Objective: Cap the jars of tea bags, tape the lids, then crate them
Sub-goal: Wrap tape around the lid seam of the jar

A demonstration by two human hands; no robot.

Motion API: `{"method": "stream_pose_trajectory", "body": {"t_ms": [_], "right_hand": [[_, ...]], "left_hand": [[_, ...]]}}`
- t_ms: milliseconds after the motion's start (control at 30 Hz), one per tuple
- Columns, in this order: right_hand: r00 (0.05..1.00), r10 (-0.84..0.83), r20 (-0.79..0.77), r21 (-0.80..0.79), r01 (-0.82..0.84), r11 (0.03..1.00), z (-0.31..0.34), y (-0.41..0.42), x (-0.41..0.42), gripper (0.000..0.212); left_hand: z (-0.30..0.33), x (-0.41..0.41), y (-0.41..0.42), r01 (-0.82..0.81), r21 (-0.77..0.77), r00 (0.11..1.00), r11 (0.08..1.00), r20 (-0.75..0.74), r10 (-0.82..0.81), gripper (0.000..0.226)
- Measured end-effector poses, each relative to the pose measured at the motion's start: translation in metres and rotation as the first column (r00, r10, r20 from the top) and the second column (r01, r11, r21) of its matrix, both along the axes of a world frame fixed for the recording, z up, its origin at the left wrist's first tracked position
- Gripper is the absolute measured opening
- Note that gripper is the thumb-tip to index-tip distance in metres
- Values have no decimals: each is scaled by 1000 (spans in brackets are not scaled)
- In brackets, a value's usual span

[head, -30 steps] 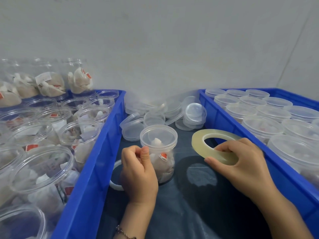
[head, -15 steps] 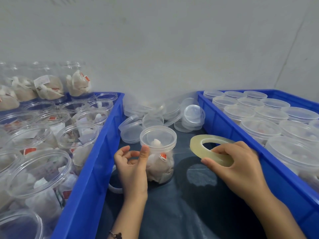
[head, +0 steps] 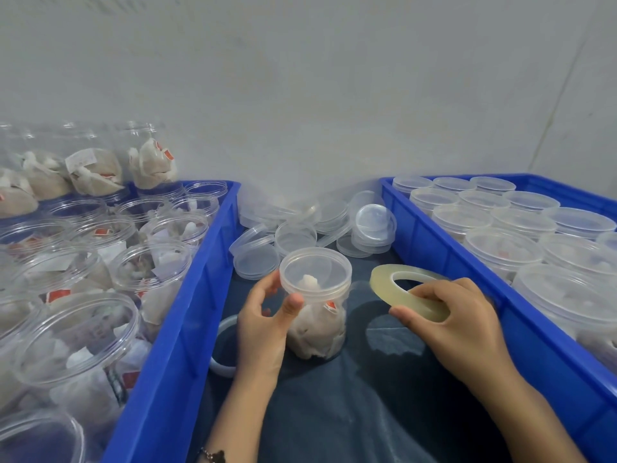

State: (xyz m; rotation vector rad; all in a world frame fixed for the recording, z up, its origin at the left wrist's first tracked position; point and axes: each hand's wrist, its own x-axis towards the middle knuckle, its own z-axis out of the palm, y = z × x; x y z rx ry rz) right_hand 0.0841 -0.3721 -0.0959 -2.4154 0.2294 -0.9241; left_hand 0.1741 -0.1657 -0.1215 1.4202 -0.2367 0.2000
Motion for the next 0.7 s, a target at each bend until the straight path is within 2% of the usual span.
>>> {"method": "stream_pose_trajectory", "body": {"t_ms": [33, 133, 167, 300, 400, 433, 500, 700], "right_hand": [[1000, 0, 0, -2, 0, 1000, 0, 0, 0, 24], [1000, 0, -9, -7, 0, 1000, 0, 0, 1, 24], [1000, -1, -12, -10, 1, 1000, 0, 0, 2, 24], [1000, -12, -10, -14, 12, 1000, 0, 1, 2, 25], [1000, -27, 0, -8, 27, 1000, 0, 3, 2, 28], [1000, -30, 6, -7, 30, 1000, 0, 3, 3, 29], [999, -31, 14, -4, 31, 1000, 1, 5, 3, 32], [998, -58, 13, -137, 59, 989, 2, 7, 5, 55]], "left_hand": [[0, 0, 0, 12, -23, 1000, 1000, -8, -12, 82], [2, 2, -2, -5, -36, 1000, 999, -10, 5, 41], [1, 2, -2, -10, -30, 1000, 999, -4, 10, 40], [0, 0, 0, 34, -59, 999, 998, -24, -36, 70], [-2, -5, -5, 81, 51, 997, 995, 2, -82, 103], [-3, -7, -9, 87, 106, 996, 991, 21, -90, 104], [-7, -11, -16, 52, 157, 997, 986, 48, -60, 92], [-7, -11, -15, -6, 108, 999, 994, 33, 3, 72]]}}
